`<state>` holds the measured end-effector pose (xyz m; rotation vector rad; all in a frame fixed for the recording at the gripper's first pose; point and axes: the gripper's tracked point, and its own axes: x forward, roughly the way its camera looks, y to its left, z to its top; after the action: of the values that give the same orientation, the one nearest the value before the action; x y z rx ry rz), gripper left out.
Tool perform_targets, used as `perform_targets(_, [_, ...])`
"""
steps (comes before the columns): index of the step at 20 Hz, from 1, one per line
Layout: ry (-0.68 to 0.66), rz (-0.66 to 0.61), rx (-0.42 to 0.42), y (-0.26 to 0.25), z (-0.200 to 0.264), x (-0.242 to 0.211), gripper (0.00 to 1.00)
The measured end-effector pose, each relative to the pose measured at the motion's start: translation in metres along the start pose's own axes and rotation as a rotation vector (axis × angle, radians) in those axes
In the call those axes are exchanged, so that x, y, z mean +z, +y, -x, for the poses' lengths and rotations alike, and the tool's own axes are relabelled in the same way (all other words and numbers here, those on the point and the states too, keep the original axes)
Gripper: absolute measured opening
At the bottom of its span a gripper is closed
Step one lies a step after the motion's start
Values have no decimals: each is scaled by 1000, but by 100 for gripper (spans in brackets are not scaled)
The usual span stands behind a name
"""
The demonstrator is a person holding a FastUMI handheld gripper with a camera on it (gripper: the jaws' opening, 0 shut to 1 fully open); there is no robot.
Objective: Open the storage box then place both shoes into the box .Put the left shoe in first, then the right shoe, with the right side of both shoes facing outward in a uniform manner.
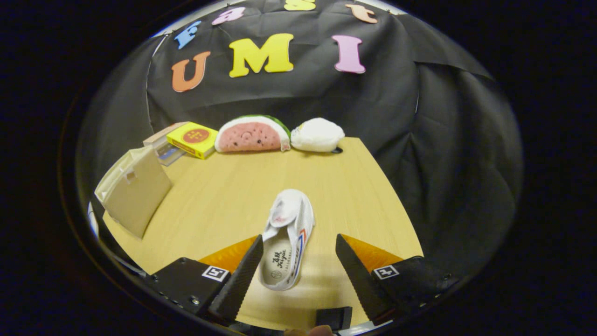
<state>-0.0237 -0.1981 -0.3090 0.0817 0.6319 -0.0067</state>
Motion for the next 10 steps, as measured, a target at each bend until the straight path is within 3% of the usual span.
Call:
perform_targets(8, [110, 0, 9, -14, -72, -24, 96])
perform_targets(10, [112, -12, 18, -13, -80, -23, 91])
